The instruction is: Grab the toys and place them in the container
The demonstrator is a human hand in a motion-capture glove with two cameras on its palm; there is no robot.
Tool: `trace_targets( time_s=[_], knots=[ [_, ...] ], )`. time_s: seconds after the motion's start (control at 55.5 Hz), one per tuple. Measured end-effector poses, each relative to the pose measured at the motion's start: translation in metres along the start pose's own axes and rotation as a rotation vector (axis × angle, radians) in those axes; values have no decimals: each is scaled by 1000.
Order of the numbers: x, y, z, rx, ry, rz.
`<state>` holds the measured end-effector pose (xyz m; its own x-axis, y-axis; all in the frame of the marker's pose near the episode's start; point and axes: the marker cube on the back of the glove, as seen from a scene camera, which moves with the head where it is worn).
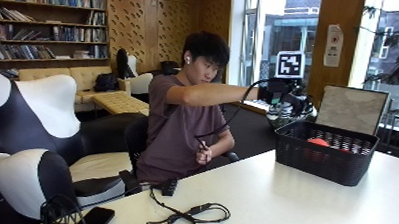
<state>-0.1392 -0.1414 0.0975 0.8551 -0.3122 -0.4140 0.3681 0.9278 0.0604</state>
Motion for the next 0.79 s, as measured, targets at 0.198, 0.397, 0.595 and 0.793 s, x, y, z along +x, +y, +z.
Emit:
trace_targets(
  time_s=[0.198, 0.397, 0.595, 0.793],
  knots=[
    [-86, -61, -41, 49, -62, -69],
    [-164, -118, -43, 61, -99, 99],
    [-182, -142, -19, 101, -82, 89],
    [-189, -141, 6, -80, -67, 62]
  ],
)
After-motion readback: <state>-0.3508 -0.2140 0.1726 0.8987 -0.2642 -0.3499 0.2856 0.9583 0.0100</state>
